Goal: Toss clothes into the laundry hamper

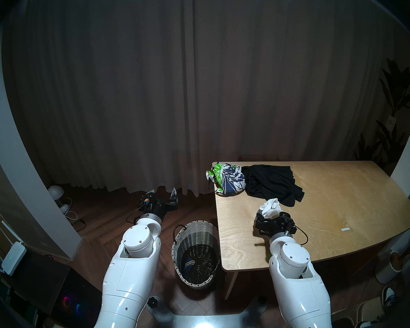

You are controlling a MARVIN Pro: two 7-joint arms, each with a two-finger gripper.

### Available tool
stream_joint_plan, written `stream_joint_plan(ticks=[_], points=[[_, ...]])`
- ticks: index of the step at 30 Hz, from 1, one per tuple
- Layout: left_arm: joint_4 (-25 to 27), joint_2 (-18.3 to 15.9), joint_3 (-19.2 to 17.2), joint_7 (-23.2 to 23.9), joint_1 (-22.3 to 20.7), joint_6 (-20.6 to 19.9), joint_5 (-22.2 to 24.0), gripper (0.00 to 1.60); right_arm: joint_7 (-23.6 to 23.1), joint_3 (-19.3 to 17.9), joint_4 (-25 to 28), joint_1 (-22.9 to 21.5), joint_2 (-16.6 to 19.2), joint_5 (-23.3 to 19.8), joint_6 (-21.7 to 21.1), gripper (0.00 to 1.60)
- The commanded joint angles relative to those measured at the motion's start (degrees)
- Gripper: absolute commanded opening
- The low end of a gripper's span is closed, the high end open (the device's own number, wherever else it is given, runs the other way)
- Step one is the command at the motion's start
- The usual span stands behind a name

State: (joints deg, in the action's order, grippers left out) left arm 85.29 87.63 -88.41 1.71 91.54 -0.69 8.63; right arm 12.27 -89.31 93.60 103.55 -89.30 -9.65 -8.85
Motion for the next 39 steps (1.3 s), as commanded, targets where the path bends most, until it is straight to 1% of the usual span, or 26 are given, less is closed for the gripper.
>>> stream_joint_plan(ticks=[1, 5, 7, 8, 9, 11, 12, 13, 17, 18, 19, 20, 21, 24, 25, 28, 30, 31, 35, 36, 39], points=[[1.64, -0.31, 0.34, 0.36, -0.72, 0.08, -0.24, 1.60, 2.85, 0.07, -0.48, -0.34, -1.85, 0.43, 1.85, 0.00], [1.64, -0.38, 0.41, 0.29, -0.72, 0.08, -0.18, 1.60, 2.27, 0.88, 1.35, 0.13, -0.75, 0.69, 2.64, 0.00], [1.60, -0.39, 0.43, 0.26, -0.73, 0.12, -0.16, 1.60, 0.94, 2.39, 2.95, 0.79, -0.25, 1.09, 3.43, 0.00], [1.55, -0.39, 0.44, 0.25, -0.75, 0.16, -0.15, 1.60, -0.72, 3.32, 4.32, 1.22, -0.33, 0.15, 2.89, 0.00], [1.50, -0.39, 0.45, 0.24, -0.77, 0.19, -0.14, 1.60, -1.06, 4.21, 5.37, 1.48, -0.70, 0.08, 2.69, 0.00], [1.37, -0.38, 0.46, 0.22, -0.82, 0.24, -0.12, 1.60, -2.30, 7.46, 6.56, 1.19, 0.03, -1.27, 3.20, 0.00], [1.37, -0.38, 0.46, 0.22, -0.82, 0.24, -0.12, 1.60, -2.30, 7.46, 6.56, 1.19, 0.03, -1.27, 3.20, 0.00], [1.29, -0.40, 0.49, 0.20, -0.84, 0.25, -0.09, 1.60, -3.83, 10.56, 8.27, 0.97, 0.97, -1.48, 3.48, 0.00], [1.19, -0.45, 0.54, 0.19, -0.86, 0.26, -0.06, 1.60, -6.83, 14.24, 11.00, -1.15, 2.14, -1.76, 4.28, 0.00], [1.16, -0.46, 0.55, 0.18, -0.87, 0.27, -0.06, 1.60, -7.77, 14.61, 11.22, -2.20, 2.17, -1.53, 4.67, 0.00], [1.16, -0.48, 0.57, 0.18, -0.87, 0.27, -0.05, 1.60, -7.63, 16.45, 12.55, -2.60, 2.74, -1.77, 4.59, 0.00], [1.16, -0.48, 0.57, 0.18, -0.87, 0.27, -0.05, 1.60, -7.63, 16.45, 12.55, -2.60, 2.74, -1.77, 4.59, 0.00], [1.14, -0.51, 0.59, 0.18, -0.88, 0.28, -0.04, 1.60, -8.34, 18.05, 13.53, -4.39, 2.98, -1.49, 4.64, 0.00], [1.16, -0.55, 0.62, 0.17, -0.89, 0.29, -0.02, 1.60, -8.65, 20.53, 14.20, -7.10, 3.13, -1.00, 3.77, 0.00], [1.16, -0.56, 0.63, 0.17, -0.89, 0.29, -0.01, 1.60, -8.78, 20.80, 14.86, -6.71, 3.34, -0.98, 3.64, 0.00], [1.19, -0.59, 0.65, 0.16, -0.89, 0.29, 0.01, 1.60, -8.73, 23.03, 14.16, -9.44, 3.12, 0.00, 3.08, 0.00], [1.20, -0.61, 0.66, 0.16, -0.89, 0.29, 0.01, 1.60, -8.73, 23.43, 14.51, -9.30, 3.25, 0.15, 2.93, 0.00], [1.20, -0.63, 0.68, 0.15, -0.89, 0.30, 0.03, 1.60, -8.68, 24.41, 13.61, -10.93, 2.83, 0.86, 2.84, 0.00], [1.20, -0.66, 0.71, 0.15, -0.89, 0.30, 0.05, 1.60, -8.43, 26.24, 11.96, -13.10, 2.35, 1.82, 2.49, 0.00], [1.21, -0.67, 0.71, 0.14, -0.89, 0.30, 0.05, 1.60, -8.14, 26.95, 10.96, -14.23, 2.06, 2.14, 2.34, 0.00], [1.23, -0.69, 0.72, 0.14, -0.89, 0.30, 0.06, 1.60, -7.72, 27.61, 10.19, -14.68, 1.99, 2.69, 2.31, 0.00]])
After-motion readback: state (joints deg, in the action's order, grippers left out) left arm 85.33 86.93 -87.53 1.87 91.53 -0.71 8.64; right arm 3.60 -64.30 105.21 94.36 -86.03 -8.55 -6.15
